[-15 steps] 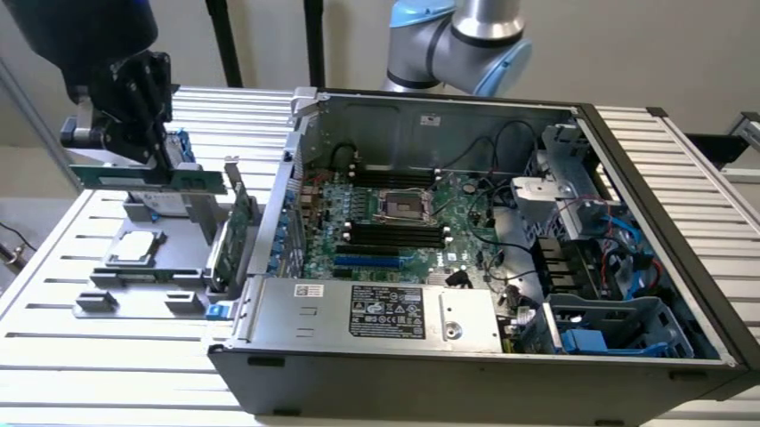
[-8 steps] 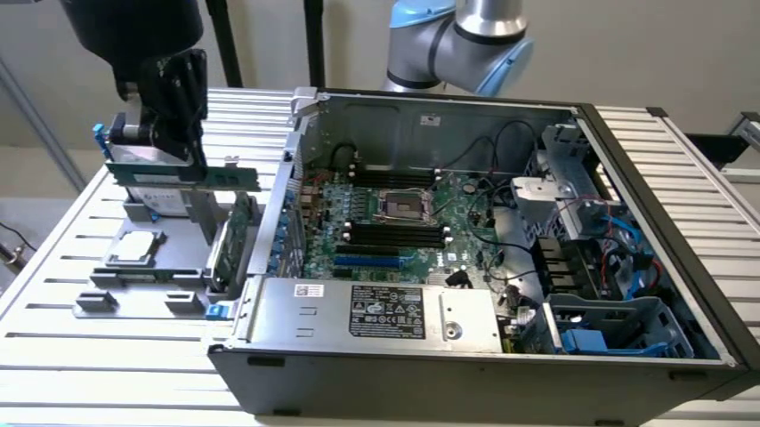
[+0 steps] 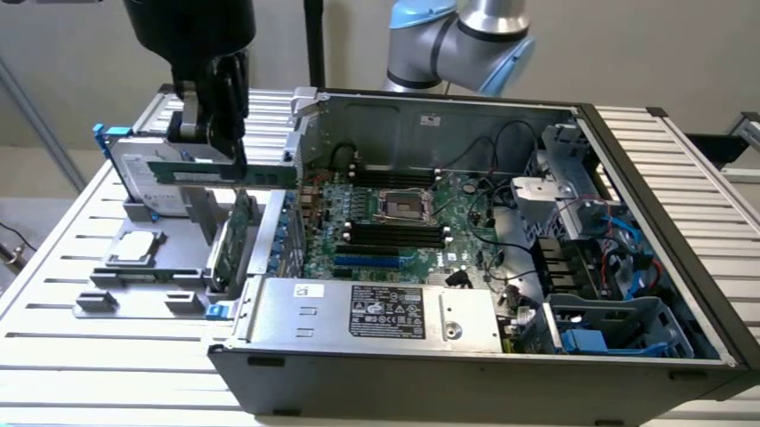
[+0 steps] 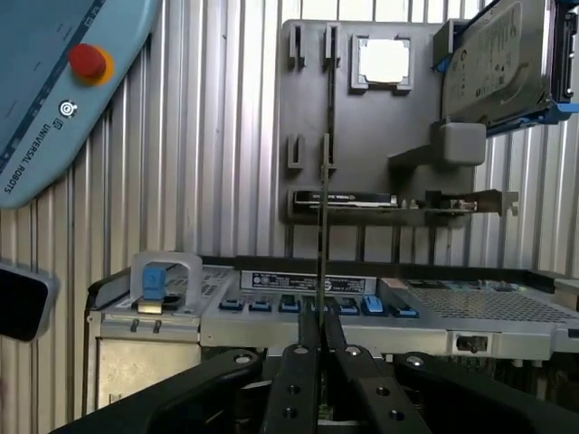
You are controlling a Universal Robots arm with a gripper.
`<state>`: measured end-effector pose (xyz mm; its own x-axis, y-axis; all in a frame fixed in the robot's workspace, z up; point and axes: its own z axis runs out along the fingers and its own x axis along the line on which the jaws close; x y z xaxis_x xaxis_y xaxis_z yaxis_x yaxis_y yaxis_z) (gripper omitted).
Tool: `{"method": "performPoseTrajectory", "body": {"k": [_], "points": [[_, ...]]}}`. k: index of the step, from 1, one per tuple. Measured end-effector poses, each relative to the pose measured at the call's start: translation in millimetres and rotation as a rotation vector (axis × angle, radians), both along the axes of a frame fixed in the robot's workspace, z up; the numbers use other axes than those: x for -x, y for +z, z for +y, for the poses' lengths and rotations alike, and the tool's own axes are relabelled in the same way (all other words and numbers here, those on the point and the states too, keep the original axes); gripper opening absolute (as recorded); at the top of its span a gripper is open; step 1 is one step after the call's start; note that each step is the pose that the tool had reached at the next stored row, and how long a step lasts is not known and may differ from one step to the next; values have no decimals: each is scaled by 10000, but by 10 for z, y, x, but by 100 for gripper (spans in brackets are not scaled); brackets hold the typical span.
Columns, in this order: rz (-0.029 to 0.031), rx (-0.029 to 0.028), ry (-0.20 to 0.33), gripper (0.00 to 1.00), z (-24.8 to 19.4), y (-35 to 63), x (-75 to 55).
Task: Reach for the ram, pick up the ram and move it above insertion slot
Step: 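Pick up the ram and move it above insertion slot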
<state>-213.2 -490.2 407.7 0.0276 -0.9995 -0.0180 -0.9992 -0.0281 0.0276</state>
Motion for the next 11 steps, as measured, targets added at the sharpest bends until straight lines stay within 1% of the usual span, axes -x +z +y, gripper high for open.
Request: {"method": "performPoseTrajectory", "body": {"k": [11], "points": [[7,-67,1,13,16,1,-499]]}}
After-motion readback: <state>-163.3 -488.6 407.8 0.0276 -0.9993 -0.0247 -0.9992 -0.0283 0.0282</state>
